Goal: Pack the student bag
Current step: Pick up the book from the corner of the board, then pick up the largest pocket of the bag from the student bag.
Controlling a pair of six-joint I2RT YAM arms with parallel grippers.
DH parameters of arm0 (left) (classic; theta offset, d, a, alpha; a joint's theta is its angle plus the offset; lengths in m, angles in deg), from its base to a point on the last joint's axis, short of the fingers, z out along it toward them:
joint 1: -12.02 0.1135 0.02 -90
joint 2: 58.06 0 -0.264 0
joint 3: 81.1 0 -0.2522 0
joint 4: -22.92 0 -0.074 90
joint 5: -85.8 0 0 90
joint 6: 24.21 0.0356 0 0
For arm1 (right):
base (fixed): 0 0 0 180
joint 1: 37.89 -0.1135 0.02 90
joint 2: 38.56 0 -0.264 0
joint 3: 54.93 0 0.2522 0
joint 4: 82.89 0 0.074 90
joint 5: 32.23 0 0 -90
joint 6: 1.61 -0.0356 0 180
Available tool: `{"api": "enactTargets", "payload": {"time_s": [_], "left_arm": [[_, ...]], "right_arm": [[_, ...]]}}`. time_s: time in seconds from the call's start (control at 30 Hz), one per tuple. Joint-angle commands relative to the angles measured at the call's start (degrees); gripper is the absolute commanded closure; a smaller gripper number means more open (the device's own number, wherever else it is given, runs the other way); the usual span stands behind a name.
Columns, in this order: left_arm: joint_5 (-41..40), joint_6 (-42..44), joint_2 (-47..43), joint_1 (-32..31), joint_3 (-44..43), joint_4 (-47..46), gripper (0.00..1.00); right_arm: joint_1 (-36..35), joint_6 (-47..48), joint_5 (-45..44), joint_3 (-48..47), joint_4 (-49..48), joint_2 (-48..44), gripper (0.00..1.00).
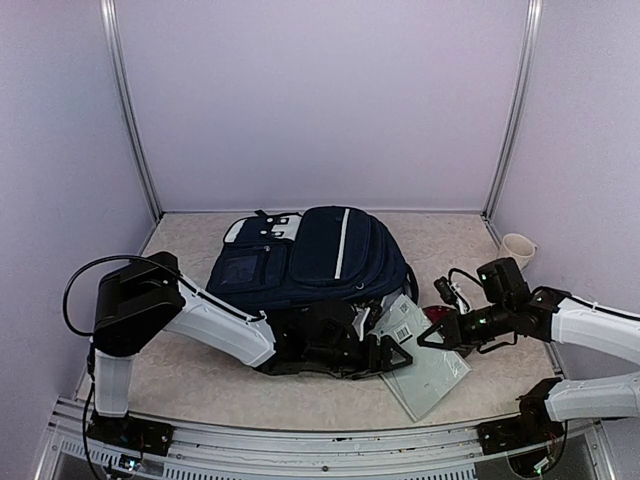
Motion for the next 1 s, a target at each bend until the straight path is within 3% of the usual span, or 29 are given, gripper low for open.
{"api": "enactTargets", "payload": {"time_s": [0.0, 0.1, 0.33, 0.57, 0.77, 0.97], "left_arm": [[-5.10, 3.08, 0.34, 1.19, 1.86, 2.68, 0.23], [-6.70, 7.27, -3.22, 0.02, 1.98, 3.83, 0.23], [-15.08, 33.52, -16.06, -9.39, 0.03, 12.94, 0.13], [-21.63, 47.36, -22.43, -9.47, -6.56, 24.31, 0.10], [-46.96, 54.84, -14.40, -7.84, -21.91, 42.99, 0.01], [-59.28, 57.72, 0.44, -4.93, -38.27, 59.88, 0.01]], "right_arm": [[-0.70, -3.56, 6.59, -0.26, -4.19, -1.60, 1.00], [-0.70, -3.21, 3.54, -2.94, 0.89, -2.73, 1.00], [-0.61, -1.36, -8.51, -16.07, 15.52, -7.42, 1.00], [-0.61, -0.15, -20.57, -25.59, 26.58, -10.60, 1.00], [-0.59, -1.57, -31.17, -30.02, 30.91, -14.87, 1.00], [-0.60, -1.54, -32.83, -30.90, 32.26, -16.08, 1.00]]}}
